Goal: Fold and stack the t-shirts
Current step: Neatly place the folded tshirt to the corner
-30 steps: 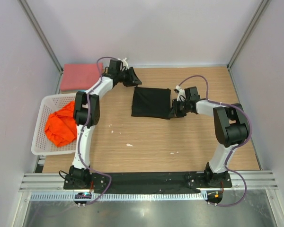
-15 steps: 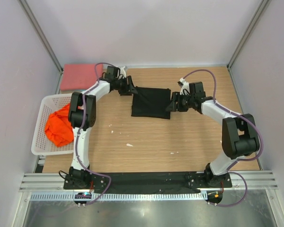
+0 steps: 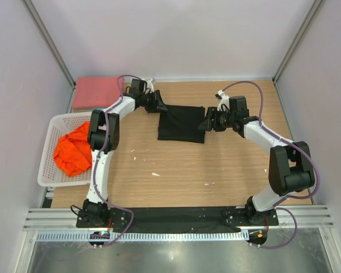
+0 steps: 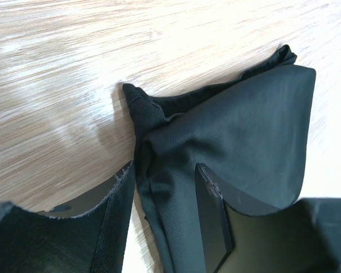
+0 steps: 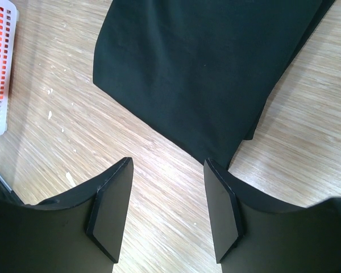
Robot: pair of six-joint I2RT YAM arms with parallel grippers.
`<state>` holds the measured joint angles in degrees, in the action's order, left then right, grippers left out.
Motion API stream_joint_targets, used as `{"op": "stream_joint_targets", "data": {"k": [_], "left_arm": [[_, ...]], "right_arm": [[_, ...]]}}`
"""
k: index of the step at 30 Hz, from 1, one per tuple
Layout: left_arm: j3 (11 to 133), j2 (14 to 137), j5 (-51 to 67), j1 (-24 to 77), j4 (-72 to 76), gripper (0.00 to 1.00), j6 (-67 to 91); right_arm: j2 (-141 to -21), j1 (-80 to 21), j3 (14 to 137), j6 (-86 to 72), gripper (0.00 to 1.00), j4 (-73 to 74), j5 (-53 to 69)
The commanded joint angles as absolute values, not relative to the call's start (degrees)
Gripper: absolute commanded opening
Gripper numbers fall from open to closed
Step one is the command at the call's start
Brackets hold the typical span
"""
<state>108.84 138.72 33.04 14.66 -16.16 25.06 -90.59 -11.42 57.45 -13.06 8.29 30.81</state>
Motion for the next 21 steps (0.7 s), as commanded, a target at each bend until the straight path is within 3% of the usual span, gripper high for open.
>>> {"op": "stream_joint_targets", "data": {"k": [1, 7, 9, 11, 15, 21], "left_arm": [[108.63, 141.24, 29.01, 15.91, -18.54, 0.48, 23.38], [109.78, 142.73, 27.07, 17.66, -19.69, 0.44, 23.20], [109.69, 142.82, 24.71, 18.37, -20.30, 0.37, 23.29], [110.12, 143.08, 24.35, 18.63, -21.26, 0.28, 23.20], [110.48, 141.16, 22.42, 19.68, -22.50, 0.00, 23.64], [109.87, 129.05, 15.75, 20.57, -26.98, 0.00, 20.92]], "right_arm": [[-88.24, -11.51, 57.39, -13.36, 0.59, 6.07, 31.38], [-88.16, -11.51, 56.60, -14.15, 0.59, 5.10, 31.73], [-87.63, -11.51, 55.82, -14.06, 0.59, 4.84, 31.73], [-87.19, -11.51, 55.46, -14.24, 0.59, 4.66, 31.73], [-86.57, -11.51, 54.85, -15.20, 0.59, 3.61, 32.25], [-83.94, -11.69, 52.39, -17.31, 0.59, 0.89, 31.82]]}}
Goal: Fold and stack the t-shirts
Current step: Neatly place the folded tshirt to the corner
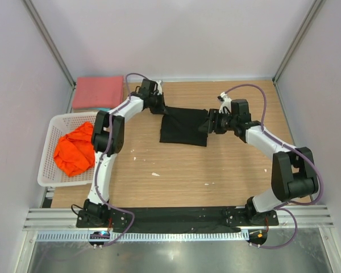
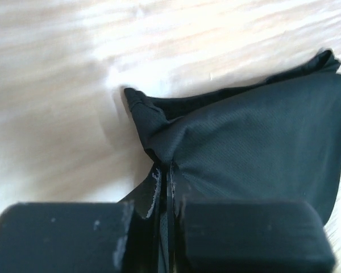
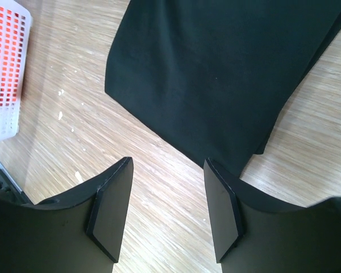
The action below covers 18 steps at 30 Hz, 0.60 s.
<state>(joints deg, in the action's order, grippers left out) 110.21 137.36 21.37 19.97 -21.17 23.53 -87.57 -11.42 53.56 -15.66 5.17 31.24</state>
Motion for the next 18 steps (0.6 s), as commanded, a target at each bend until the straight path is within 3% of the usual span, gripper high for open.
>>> {"op": "stream_joint_targets", "data": {"k": [1, 11, 18], "left_arm": [[109.34, 127.89, 15.04, 20.57, -27.85, 0.00, 20.66], [108.37, 120.95, 0.63, 20.92, -34.19, 0.00, 18.46], [112.23, 119.09, -9.04, 20.13, -37.87, 0.00, 7.75]], "right_arm": [[-83.59, -11.69, 52.12, -17.58, 0.59, 0.70, 31.90], [-82.00, -11.69, 52.38, -18.37, 0.59, 0.35, 32.34], [-80.69, -11.78, 52.39, -18.89, 0.59, 0.62, 32.78]]}}
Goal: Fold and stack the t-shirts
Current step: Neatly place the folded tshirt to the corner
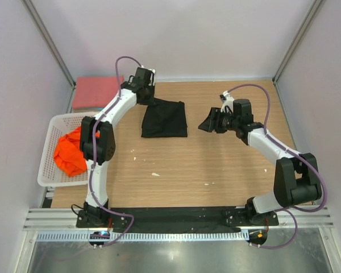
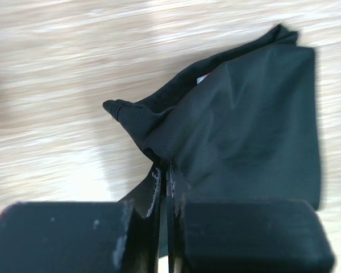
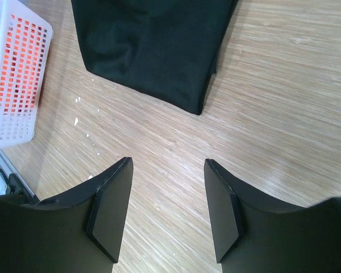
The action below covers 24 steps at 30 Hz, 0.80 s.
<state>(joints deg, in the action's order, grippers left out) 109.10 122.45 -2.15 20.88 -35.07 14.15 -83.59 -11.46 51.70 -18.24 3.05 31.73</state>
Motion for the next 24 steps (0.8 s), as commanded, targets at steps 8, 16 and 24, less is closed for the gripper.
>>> {"op": "stream_joint_targets", "data": {"k": [8, 16, 24], "left_arm": [[122.51, 121.28, -11.95, 13.72, -42.09, 0.00, -3.86], [130.52, 120.68, -13.88, 12.31, -43.08, 0.00, -13.96], [132.89, 120.50, -15.29, 8.62, -44.03, 0.00, -16.44]], "right_arm": [[-82.87, -13.09, 52.99, -19.87, 0.59, -3.34, 33.75], [-85.25, -14.33, 56.25, -18.55, 0.59, -3.25, 33.84], [-85.52, -14.50, 57.91, -17.67, 0.59, -2.55, 34.01]]}}
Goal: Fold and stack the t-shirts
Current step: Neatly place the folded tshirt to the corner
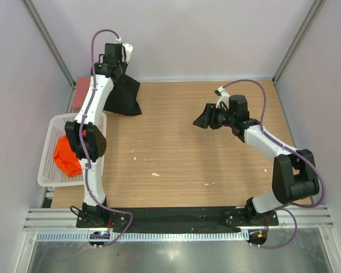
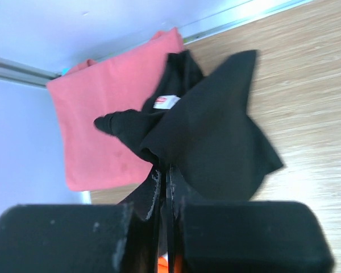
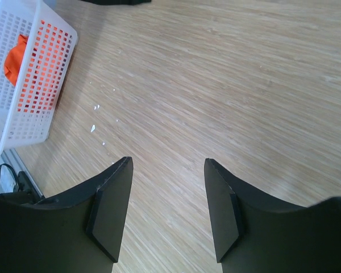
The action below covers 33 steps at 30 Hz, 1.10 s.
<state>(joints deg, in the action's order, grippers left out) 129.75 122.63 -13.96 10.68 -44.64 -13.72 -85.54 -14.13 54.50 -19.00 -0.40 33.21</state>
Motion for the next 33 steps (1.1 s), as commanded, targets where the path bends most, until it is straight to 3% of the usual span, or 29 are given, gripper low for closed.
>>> {"op": "stream_joint_targets", "data": {"k": [1, 17, 33], "left_arm": [[133.67, 120.32, -14.94, 8.27, -44.64, 0.00, -16.44], [134.47, 119.09, -4.93, -1.48, -40.44, 0.00, -22.76], [139.39, 130.77, 6.94, -10.28, -27.96, 0.00, -15.91]], "right_arm": [[-85.69, -14.50, 58.18, -17.49, 0.59, -2.37, 33.93], [-87.89, -14.94, 60.47, -16.61, 0.59, -1.49, 33.84], [-95.88, -16.08, 64.07, -15.12, 0.59, -2.20, 33.22]]}}
